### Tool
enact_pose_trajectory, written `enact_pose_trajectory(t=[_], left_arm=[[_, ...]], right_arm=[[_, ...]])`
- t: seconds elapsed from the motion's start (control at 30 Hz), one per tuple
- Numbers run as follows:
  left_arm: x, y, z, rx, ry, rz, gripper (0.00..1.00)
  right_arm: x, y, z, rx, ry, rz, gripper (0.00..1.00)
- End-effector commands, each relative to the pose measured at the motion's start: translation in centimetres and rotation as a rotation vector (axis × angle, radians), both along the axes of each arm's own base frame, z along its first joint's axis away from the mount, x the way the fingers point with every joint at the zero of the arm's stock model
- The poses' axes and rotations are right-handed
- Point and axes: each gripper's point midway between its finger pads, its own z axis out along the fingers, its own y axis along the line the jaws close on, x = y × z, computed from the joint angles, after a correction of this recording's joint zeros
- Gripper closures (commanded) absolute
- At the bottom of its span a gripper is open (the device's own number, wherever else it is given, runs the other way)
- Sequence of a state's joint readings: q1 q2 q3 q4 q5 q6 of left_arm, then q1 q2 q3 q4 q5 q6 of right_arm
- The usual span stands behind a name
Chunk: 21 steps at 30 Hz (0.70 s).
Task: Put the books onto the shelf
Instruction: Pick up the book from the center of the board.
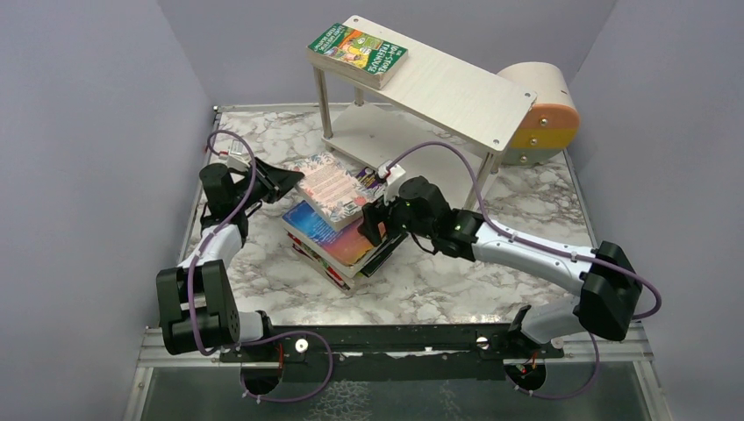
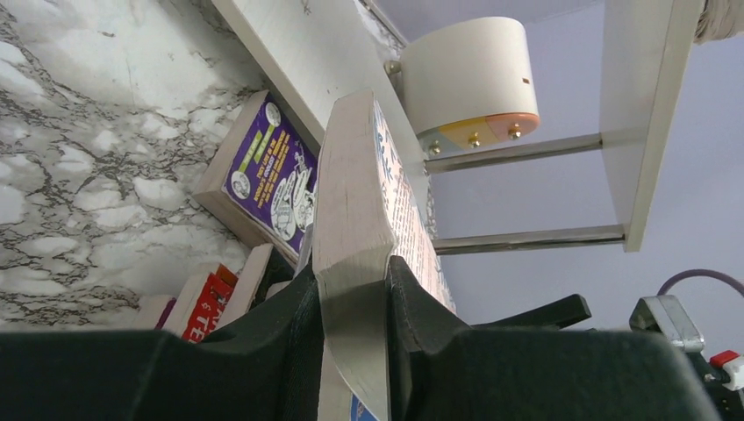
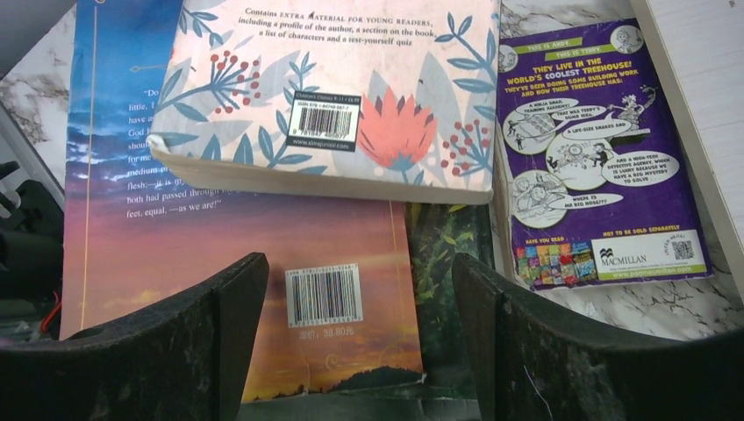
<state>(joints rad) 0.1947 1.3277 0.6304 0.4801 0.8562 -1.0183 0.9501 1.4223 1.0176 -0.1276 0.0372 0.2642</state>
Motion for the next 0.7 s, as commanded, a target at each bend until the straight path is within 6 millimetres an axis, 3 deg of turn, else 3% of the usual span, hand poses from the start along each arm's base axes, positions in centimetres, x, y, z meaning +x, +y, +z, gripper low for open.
enact_pose_trajectory(t=[0.0, 0.43, 0.67], left_arm=[[1.5, 0.4, 5.1, -0.009, -0.146, 0.013, 1.0], [2.6, 0.8, 21.6, -0.13, -0.423, 0.038, 1.0], [1.9, 0.8, 27.7, -0.255, -0.57, 0.006, 1.0]], right_arm=[[-0.4, -1.2, 1.0, 0.008, -0.032, -0.027, 0.24], [-1.4, -4.7, -0.2, -0.014, -0.026, -0.108, 0.24], [-1.6, -5.1, -0.2, 0.0, -0.023, -0.116, 0.24]])
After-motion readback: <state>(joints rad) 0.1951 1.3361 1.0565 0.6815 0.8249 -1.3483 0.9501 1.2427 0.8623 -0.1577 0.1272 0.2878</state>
